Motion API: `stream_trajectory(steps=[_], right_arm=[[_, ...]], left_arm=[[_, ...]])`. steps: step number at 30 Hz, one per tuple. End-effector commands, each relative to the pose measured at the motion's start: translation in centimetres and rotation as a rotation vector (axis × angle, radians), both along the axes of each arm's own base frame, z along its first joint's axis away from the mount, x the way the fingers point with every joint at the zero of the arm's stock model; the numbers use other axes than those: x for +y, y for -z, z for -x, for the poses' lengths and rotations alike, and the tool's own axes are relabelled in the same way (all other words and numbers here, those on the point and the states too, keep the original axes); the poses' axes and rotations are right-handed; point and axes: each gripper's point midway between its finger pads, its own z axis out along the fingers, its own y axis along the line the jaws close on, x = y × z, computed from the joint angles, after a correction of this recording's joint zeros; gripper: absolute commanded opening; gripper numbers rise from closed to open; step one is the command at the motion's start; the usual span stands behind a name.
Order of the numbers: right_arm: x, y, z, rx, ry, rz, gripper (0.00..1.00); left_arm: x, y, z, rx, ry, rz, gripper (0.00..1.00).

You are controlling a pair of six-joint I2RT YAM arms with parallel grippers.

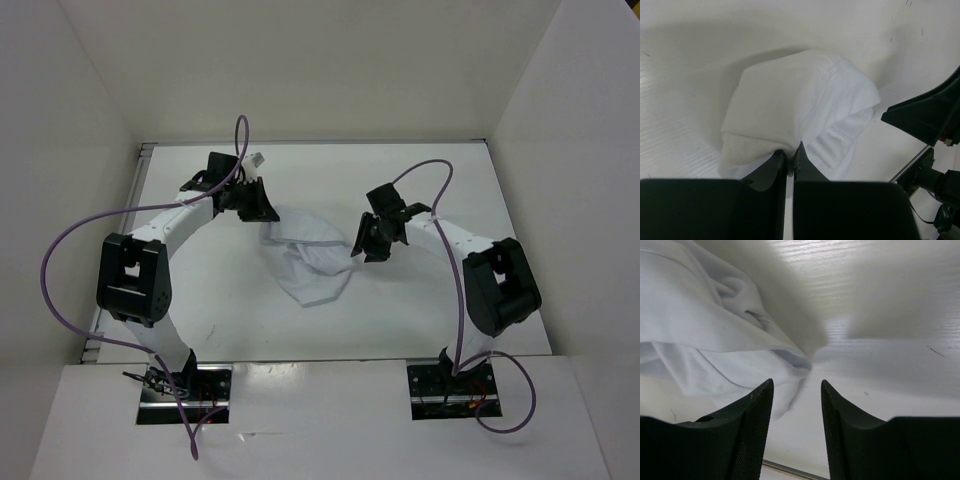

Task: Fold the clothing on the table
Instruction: Flatten the skirt out

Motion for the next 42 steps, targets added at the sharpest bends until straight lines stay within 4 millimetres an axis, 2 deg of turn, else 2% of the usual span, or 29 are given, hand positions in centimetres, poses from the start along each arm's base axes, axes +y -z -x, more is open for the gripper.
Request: stream_trajectory(steps=[1,5,9,12,14,15,18,19,21,22,23,25,26,27,28,29,31,33,36,37,38,40,41,42], right_arm=[[0.3,1.7,0.5,0.037,-0.001,0.011,0.48],[0.6,2.9,0.8,0.059,-0.002,0.017,0.48],[1.6,3.4,-0.3,0.03,-0.008,-0.029,0.46],[2.6,3.6,-1.2,0.008,-0.012,-0.069,0.4],[3.1,3.7,-1.6,0.005,-0.022,-0.088,0.35],[3.2,4.6,-1.7,0.014,-0.021,-0.084,0.33],[3.4,5.3,-2.2,0.014,-0.021,-0.084,0.15],[3.5,5.4,-2.4,0.016,-0.021,-0.083,0.04],[2.5,4.8,-2.6,-0.005,-0.012,-0.027,0.0],[2.2,2.1,-3.5,-0.078,-0.022,-0.013,0.0],[0.7,0.8,-4.4,-0.131,0.016,0.062,0.0],[-2.0,-3.7,-4.7,-0.188,0.064,0.161,0.0],[-3.1,-5.2,-4.8,-0.216,0.072,0.212,0.0],[-5.4,-7.9,-6.0,-0.276,0.142,0.276,0.0],[-6.9,-9.8,-5.2,-0.286,0.172,0.31,0.0],[-8.5,-12.0,-5.6,-0.334,0.214,0.358,0.0],[-10.3,-14.5,-4.7,-0.374,0.249,0.396,0.0],[-11.1,-15.9,-4.2,-0.403,0.253,0.422,0.0],[-11.3,-16.4,-3.1,-0.4,0.244,0.408,0.0],[-11.3,-16.0,-2.6,-0.375,0.229,0.409,0.0],[-11.2,-16.3,-2.0,-0.381,0.222,0.389,0.0],[-11.1,-15.5,-0.5,-0.341,0.191,0.374,0.0],[-11.1,-16.1,0.2,-0.35,0.197,0.349,0.0],[-11.0,-16.2,0.6,-0.353,0.189,0.332,0.0]], left_arm=[[0.1,-1.6,-0.1,-0.054,0.019,0.017,0.0],[0.4,-1.6,-0.2,-0.054,0.01,0.017,0.0],[0.3,-1.3,0.1,-0.043,0.016,0.022,0.0],[0.3,-1.3,0.1,-0.043,0.016,0.022,0.0],[0.2,-1.4,0.2,-0.042,0.022,0.029,0.0],[0.2,-1.1,0.2,-0.041,0.022,0.028,0.0],[0.3,-0.8,0.4,-0.032,0.022,0.027,0.0],[0.3,-0.8,0.4,-0.032,0.022,0.027,0.0],[0.3,-0.6,0.7,-0.018,0.022,0.024,0.0],[0.7,-0.6,0.5,-0.025,0.019,0.019,0.0],[0.6,-0.9,0.7,-0.024,0.035,0.02,0.0],[1.6,-3.0,0.4,-0.058,0.032,0.041,0.0],[1.9,-3.9,0.6,-0.062,0.04,0.054,0.0],[2.2,-6.3,0.2,-0.117,0.045,0.079,0.0],[2.7,-7.7,0.3,-0.137,0.057,0.126,0.0],[2.9,-9.1,0.8,-0.146,0.057,0.166,0.0],[2.7,-11.1,1.2,-0.175,0.099,0.257,0.0],[3.2,-12.1,1.5,-0.174,0.092,0.288,0.0],[3.2,-10.8,2.3,-0.133,0.085,0.29,0.0],[3.1,-10.3,2.7,-0.114,0.093,0.3,0.0],[3.0,-8.9,3.6,-0.062,0.091,0.309,0.0],[2.8,-8.0,5.1,-0.02,0.107,0.324,0.0],[2.6,-8.0,6.0,-0.016,0.126,0.334,0.0],[2.6,-6.9,7.2,0.024,0.131,0.341,0.0]])
